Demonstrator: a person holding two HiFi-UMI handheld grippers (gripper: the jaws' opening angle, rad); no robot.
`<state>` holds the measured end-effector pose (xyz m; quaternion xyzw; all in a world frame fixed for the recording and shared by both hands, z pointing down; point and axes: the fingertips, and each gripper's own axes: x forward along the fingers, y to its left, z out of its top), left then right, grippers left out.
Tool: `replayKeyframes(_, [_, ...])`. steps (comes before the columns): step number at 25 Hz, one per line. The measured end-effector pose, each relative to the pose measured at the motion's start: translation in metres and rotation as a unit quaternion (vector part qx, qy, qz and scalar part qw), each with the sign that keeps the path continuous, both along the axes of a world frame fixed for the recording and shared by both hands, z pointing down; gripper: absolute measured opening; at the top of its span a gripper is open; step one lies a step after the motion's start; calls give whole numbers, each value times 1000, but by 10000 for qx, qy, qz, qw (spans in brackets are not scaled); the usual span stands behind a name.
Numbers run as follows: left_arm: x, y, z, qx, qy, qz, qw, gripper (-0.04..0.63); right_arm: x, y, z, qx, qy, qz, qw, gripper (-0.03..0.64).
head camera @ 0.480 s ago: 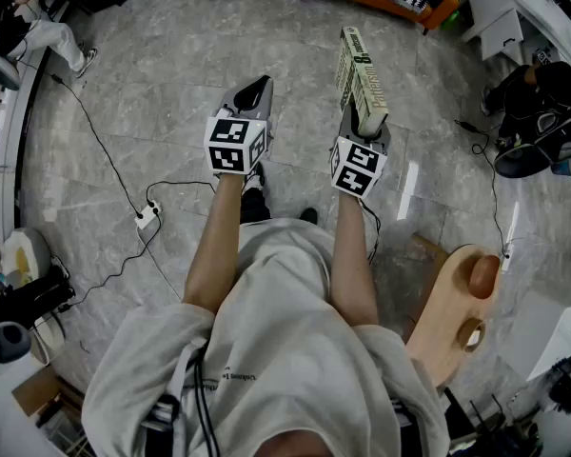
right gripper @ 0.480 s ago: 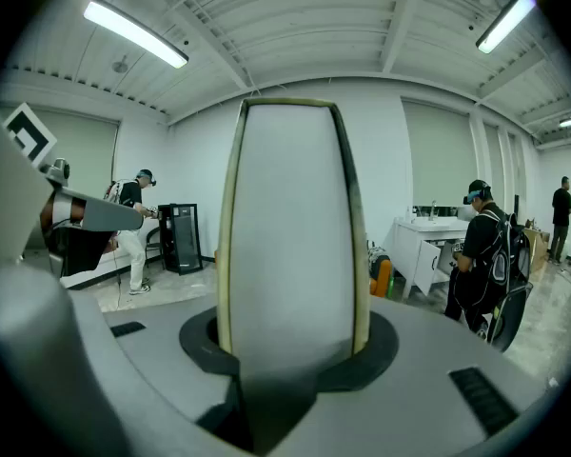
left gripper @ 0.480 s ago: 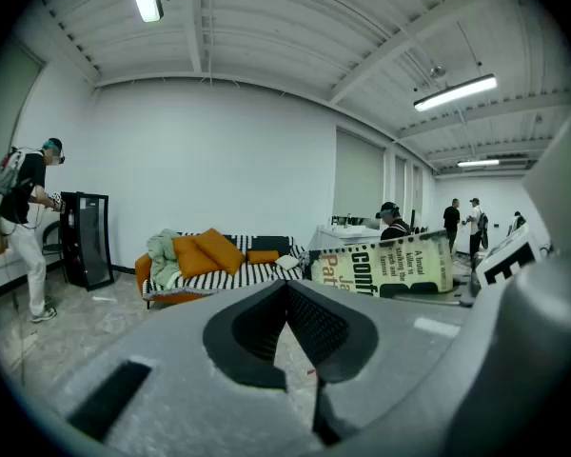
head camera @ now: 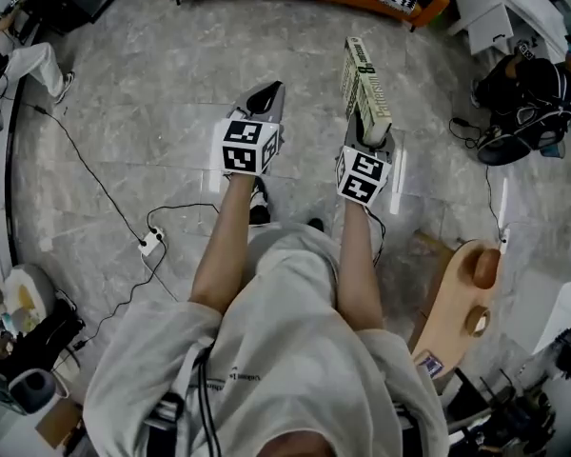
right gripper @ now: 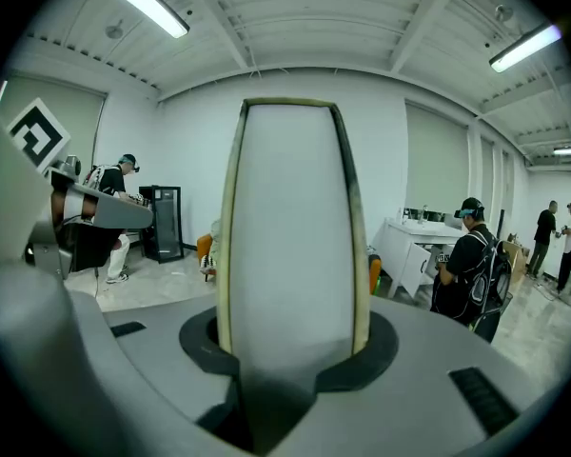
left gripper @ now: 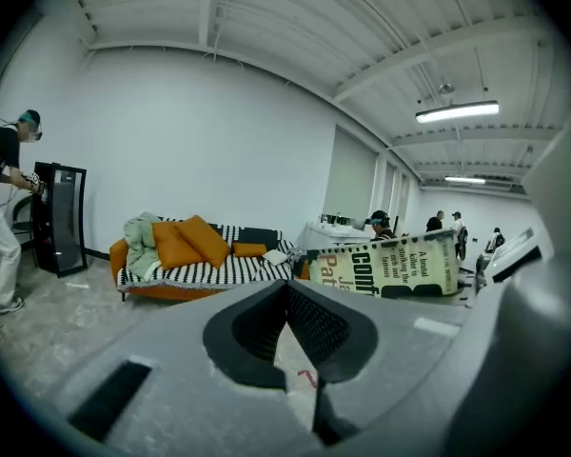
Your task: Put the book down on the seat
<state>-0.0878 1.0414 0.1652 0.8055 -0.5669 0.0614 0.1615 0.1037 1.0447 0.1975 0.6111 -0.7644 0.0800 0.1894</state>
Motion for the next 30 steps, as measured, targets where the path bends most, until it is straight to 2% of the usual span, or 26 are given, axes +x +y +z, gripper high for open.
replayKeyframes(9, [-76, -53, 15, -169, 34, 156, 9997, 6, -53, -45, 7, 44, -93, 348, 9993, 156])
replayKeyframes(14, [-108, -71, 38, -394, 285, 24, 9988, 7, -77, -59, 30, -169, 88, 258, 9995, 156])
replayKeyframes(21, [-96, -131, 63, -680, 342, 40, 9971, 8, -65, -129, 43, -237, -10, 317, 9992, 156])
replayKeyframes(27, [-63, -224, 73, -778, 148, 3, 9969, 8, -50, -233, 48, -230, -157, 5, 9996, 156])
replayKeyframes(30, [-48, -276, 71, -841, 198, -128, 9962, 8, -40, -286, 44, -285, -209, -194, 9992, 156])
